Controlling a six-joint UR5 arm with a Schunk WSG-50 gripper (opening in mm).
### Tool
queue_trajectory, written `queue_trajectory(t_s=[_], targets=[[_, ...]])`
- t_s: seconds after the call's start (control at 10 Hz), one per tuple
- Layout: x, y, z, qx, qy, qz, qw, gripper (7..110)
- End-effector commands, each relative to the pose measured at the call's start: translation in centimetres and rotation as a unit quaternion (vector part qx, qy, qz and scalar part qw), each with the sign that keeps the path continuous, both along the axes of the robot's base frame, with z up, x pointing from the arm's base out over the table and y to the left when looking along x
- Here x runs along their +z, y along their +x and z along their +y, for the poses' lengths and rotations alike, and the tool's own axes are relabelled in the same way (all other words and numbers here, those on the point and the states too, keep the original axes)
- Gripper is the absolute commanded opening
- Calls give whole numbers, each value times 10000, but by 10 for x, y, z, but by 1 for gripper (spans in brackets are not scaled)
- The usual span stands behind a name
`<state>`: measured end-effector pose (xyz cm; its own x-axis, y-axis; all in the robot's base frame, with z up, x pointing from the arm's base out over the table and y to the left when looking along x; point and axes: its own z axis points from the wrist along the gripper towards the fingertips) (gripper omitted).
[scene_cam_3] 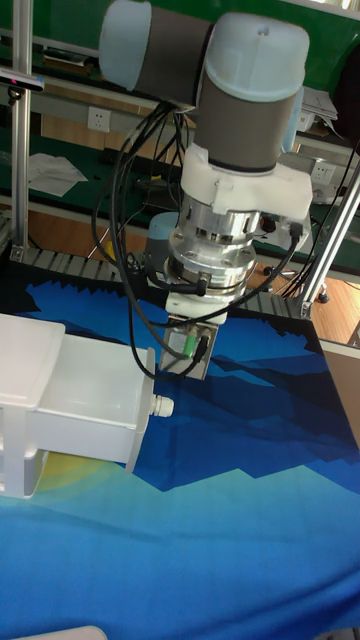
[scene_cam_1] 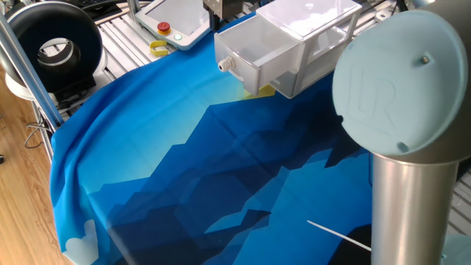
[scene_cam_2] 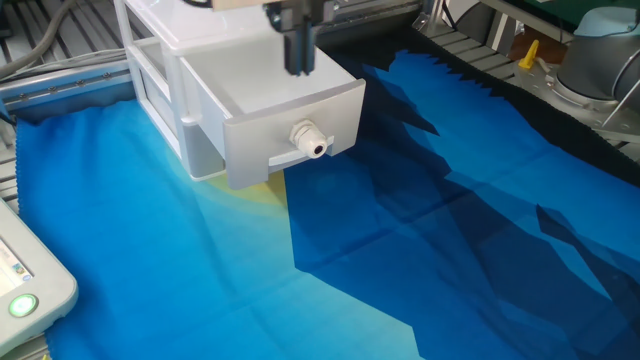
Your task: Grasp the handle and close the drawer
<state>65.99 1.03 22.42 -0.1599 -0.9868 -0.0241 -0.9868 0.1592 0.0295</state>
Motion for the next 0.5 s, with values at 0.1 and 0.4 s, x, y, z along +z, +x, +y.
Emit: queue_trajectory(t_s=[0.1, 0.4], targets=[[-11, 6, 6, 17, 124, 8, 9999, 7], [-16, -3, 23, 30, 339, 91, 9994, 7]])
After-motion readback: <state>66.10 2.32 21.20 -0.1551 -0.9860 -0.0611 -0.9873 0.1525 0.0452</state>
